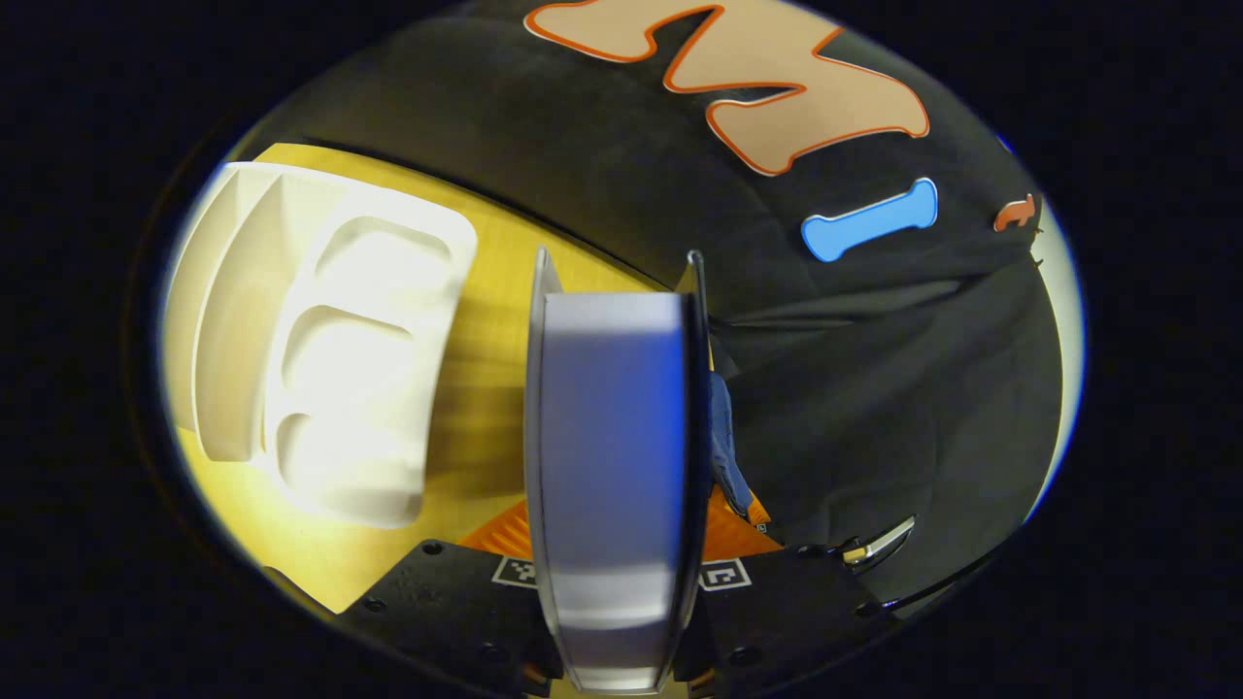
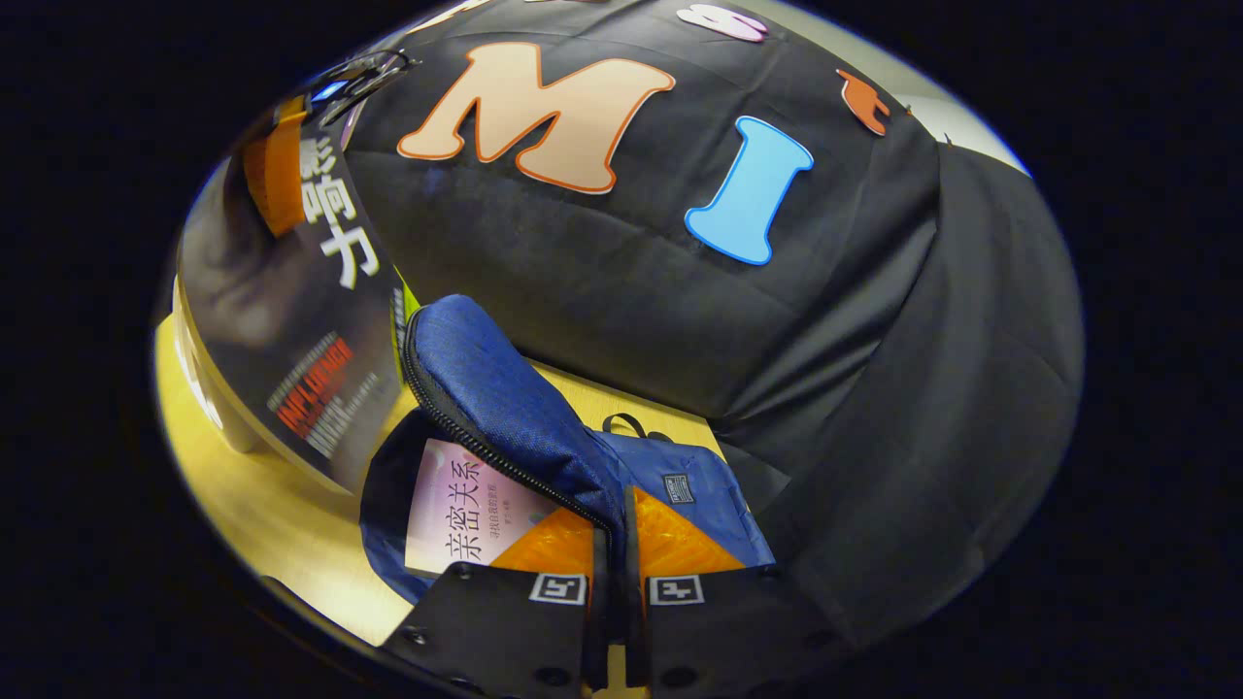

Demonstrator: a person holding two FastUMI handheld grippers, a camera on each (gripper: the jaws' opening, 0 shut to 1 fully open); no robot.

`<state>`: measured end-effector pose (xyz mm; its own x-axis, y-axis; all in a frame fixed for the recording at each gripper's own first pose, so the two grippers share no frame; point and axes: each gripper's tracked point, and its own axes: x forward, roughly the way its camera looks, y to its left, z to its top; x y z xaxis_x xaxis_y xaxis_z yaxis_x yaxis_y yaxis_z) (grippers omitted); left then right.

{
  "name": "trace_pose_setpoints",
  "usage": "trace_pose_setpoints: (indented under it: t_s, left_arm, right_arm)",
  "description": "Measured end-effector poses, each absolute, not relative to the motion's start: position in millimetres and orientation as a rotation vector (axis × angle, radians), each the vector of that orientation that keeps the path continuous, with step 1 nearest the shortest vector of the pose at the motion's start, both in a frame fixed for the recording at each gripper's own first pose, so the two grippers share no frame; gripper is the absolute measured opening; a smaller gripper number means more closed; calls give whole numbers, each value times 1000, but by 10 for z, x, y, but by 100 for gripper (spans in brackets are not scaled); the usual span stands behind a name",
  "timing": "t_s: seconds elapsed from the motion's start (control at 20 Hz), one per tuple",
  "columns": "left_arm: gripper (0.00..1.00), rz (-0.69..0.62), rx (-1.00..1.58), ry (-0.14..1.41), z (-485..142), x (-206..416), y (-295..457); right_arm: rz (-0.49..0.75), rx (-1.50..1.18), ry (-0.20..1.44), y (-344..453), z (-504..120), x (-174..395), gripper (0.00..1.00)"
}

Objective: Open the schoolbag, grab two books from the bookshelf and put them into the schoolbag.

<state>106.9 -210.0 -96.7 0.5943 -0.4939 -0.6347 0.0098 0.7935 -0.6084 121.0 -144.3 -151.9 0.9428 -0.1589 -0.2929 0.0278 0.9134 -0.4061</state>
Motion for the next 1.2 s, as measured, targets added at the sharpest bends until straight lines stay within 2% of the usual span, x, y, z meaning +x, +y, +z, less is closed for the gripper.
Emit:
trace_pose_setpoints:
  t_s: [0.15,0.2,0.25,0.45,0.7,0.9,1.15,1.2]
  left_arm:
    - [39,-350,-648,877,-1174,1216,-2430]
    - [39,-371,-665,877,-1260,1245,-2561]
    - [39,-388,-682,878,-1353,1262,-2652]
    - [39,-448,-719,888,-1844,1372,-2993]
    - [39,-485,-966,839,-2073,1646,-3210]
    - [37,-527,-1018,804,-2200,1678,-3307]
    - [41,-543,-1035,830,-2498,1835,-3610]
    - [41,-548,-1053,828,-2489,1849,-3653]
  right_arm:
    - [-85,-373,324,-1462,-1493,1221,10]
    - [-76,-370,320,-1449,-1481,1229,12]
    - [-69,-373,313,-1446,-1465,1227,10]
    - [-26,-382,294,-1433,-1456,1224,10]
    - [23,-400,271,-1348,-1454,1196,10]
    - [53,-406,263,-1248,-1474,1157,10]
    - [63,-403,266,-1196,-1507,1192,10]
    - [58,-403,267,-1213,-1516,1193,12]
